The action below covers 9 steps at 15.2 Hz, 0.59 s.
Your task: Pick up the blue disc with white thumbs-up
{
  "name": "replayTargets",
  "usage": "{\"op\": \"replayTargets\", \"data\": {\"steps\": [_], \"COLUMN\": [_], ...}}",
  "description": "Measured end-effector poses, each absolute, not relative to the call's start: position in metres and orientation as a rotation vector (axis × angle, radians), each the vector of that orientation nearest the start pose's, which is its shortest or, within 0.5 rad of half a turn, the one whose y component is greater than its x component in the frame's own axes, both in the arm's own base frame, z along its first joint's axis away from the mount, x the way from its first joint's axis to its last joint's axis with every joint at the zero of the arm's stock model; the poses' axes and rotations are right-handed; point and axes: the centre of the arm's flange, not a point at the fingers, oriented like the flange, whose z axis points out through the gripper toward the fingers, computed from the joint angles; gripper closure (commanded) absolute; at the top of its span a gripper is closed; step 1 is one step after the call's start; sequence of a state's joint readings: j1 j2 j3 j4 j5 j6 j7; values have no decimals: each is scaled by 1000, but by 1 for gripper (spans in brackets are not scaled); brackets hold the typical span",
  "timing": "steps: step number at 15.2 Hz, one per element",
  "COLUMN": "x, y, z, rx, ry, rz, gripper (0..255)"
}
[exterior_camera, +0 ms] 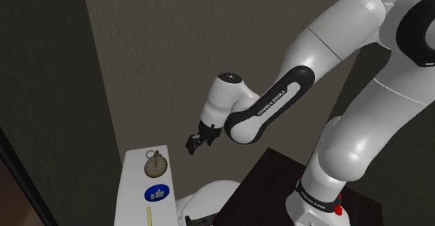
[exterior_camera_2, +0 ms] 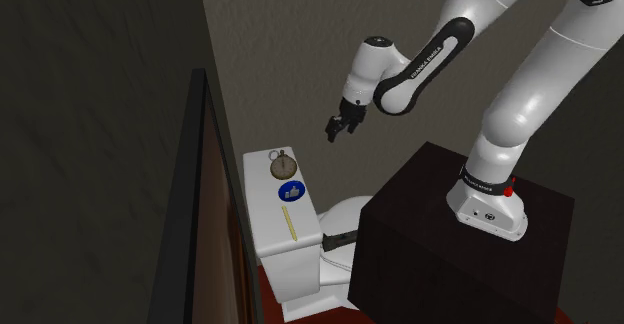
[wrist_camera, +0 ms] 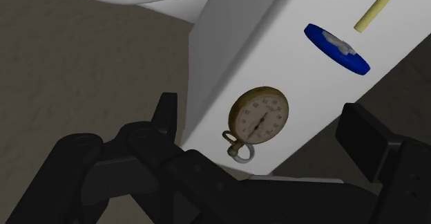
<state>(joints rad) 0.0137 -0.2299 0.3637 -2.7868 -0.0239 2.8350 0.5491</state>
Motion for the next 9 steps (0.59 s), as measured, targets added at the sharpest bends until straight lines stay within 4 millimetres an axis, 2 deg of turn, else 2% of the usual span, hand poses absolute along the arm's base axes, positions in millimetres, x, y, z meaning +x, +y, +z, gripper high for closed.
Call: {"op": "replayTargets", "data": {"steps": [9], "x": [408], "y": [207], "z": [211], "rx": [-2997], "ry": [322], "rz": [-489], "gripper": [0]}}
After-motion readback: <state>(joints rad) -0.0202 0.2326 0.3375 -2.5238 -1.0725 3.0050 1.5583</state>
